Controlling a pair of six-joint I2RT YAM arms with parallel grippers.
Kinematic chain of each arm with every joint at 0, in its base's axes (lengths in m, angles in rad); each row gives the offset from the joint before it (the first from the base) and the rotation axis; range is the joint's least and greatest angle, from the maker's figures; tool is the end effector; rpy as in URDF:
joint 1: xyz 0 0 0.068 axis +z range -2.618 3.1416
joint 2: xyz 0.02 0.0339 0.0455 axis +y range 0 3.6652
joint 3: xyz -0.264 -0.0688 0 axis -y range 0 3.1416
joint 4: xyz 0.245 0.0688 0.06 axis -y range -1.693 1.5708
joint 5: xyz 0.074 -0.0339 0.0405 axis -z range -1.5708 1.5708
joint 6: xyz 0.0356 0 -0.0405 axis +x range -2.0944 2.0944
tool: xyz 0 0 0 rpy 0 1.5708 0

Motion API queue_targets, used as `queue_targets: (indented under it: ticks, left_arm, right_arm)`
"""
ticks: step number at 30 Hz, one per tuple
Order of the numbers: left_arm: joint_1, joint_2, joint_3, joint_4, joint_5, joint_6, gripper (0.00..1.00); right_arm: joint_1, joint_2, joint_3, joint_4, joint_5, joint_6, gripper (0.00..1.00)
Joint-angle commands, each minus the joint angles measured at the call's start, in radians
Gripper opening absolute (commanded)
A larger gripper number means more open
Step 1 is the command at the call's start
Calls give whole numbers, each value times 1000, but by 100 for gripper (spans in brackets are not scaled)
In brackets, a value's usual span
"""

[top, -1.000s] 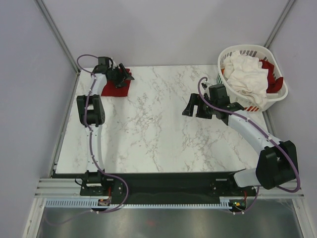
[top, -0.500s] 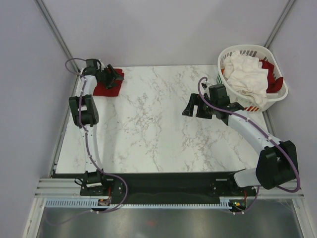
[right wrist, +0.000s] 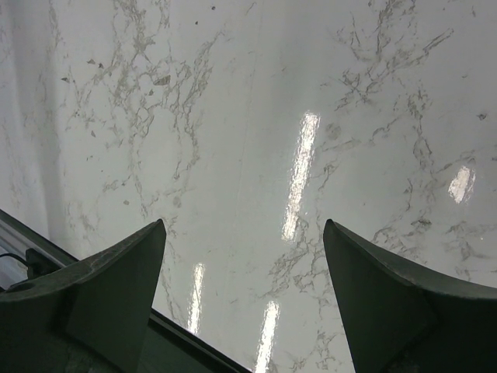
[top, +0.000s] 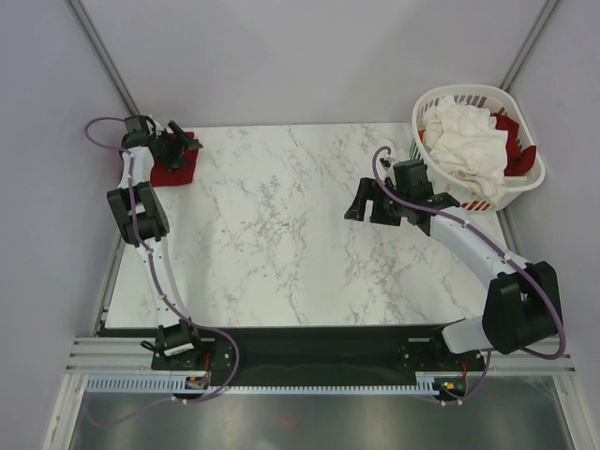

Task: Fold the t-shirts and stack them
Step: Neatly place the folded tshirt to the corner

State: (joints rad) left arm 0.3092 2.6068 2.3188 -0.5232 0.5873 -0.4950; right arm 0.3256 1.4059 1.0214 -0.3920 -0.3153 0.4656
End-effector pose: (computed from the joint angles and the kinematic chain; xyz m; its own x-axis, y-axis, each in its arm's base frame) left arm 0.5494 0.1548 0.1608 -0.6602 -0.6260 -0.4151 -0.2312 0.6951 -0.6807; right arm 0.2838 0.1075 0.2621 -0.8239 0.1723 -0.5399 -0.1609 0.8423 0.5145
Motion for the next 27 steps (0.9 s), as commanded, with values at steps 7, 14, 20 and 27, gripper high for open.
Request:
queue_targets:
  ticks: [7, 14, 20, 27]
  left_arm:
    - [-41, -138, 30, 3, 52, 1, 100]
    - [-88, -517, -197, -1, 2, 13, 100]
    - [-179, -881, -476, -31, -101, 102, 100]
    - [-389, -1369, -1004, -3, -411, 276, 100]
  right_arm:
    - [6, -1, 5, 15, 44, -24, 91]
    - [7, -33, 22, 13, 59, -38, 91]
    - [29, -108, 6, 54, 59, -42, 93]
    - [67, -258, -55, 125, 71, -56, 98]
